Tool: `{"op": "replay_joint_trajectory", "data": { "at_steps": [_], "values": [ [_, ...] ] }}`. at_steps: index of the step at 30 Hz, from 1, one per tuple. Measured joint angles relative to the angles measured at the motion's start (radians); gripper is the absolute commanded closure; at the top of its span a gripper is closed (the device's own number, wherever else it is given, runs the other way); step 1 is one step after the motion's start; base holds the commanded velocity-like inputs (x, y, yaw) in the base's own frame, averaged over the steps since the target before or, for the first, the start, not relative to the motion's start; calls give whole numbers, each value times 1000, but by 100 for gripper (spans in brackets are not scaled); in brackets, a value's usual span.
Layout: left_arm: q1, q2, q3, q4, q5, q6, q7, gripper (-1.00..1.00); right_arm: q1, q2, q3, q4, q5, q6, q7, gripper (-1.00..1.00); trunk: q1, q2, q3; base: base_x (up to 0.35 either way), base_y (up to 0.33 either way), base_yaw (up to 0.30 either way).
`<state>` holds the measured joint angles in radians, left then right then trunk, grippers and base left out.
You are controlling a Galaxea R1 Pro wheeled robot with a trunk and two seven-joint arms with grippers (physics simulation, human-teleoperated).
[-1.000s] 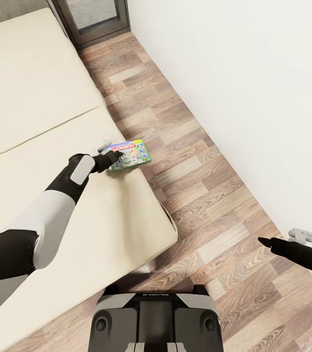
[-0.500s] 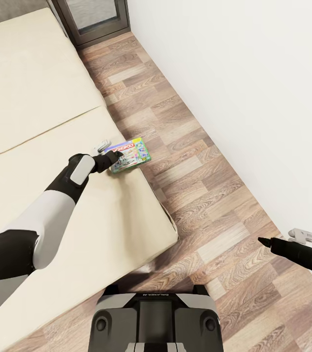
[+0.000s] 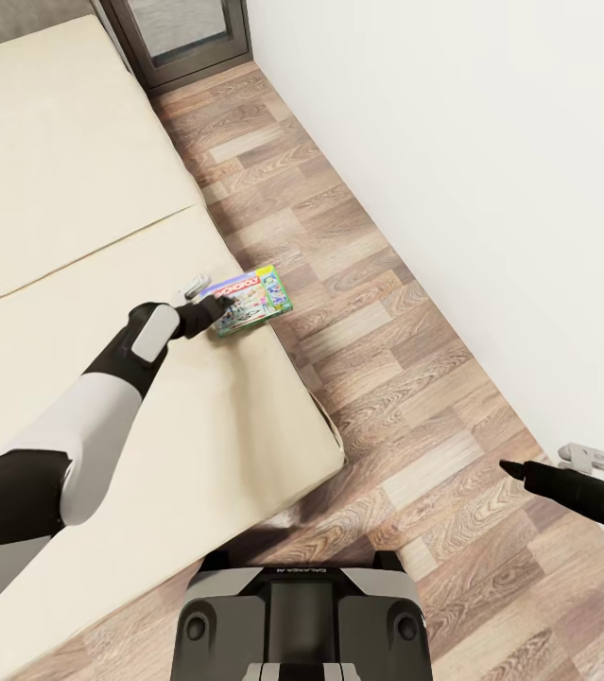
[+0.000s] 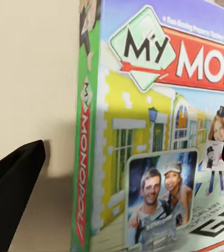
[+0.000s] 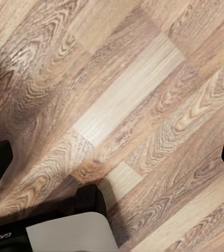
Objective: Put all the toys in the child's room - the three board games (two on the bed and one on the table), the two jigsaw puzzles on the table, and the tennis ball on the table - inside the toy box on the table in the child's room.
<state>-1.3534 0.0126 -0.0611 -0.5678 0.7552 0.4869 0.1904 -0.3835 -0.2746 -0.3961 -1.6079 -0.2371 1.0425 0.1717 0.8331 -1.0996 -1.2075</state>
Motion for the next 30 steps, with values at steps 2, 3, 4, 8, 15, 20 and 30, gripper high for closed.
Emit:
{"op": "replay_joint_trajectory", "data": {
  "at_steps": [2, 3, 4, 8, 15, 20, 30],
  "values": [
    [3, 3, 1, -1, -1, 2, 1, -100, 6, -1, 0, 0, 0, 0, 0, -100, 0, 0, 0, 0, 0, 0],
    [3, 3, 1, 0, -2, 2, 1, -100, 6, -1, 0, 0, 0, 0, 0, -100, 0, 0, 0, 0, 0, 0],
    [6, 7, 2, -1, -1, 4, 1, -100, 11, -1, 0, 0, 0, 0, 0, -100, 0, 0, 0, 0, 0, 0],
    [16, 20, 5, -4, 12, 9, 2, -100, 18, -3, 0, 0, -1, 0, 0, -100, 0, 0, 0, 0, 0, 0],
    [77, 88, 12, -132, 19, 78, 2, -100, 25, -5, 0, 1, -2, 0, 1, -100, 0, 0, 0, 0, 0, 0],
    [138, 134, 52, -323, 16, 195, 13, -100, 11, 1, 0, 4, -11, 0, -1, -100, 0, 0, 0, 0, 0, 0],
    [278, 170, 150, -698, 26, 355, 106, -100, -34, 54, 0, 9, -79, 0, -12, -100, 0, 0, 0, 0, 0, 0]
  ]
}}
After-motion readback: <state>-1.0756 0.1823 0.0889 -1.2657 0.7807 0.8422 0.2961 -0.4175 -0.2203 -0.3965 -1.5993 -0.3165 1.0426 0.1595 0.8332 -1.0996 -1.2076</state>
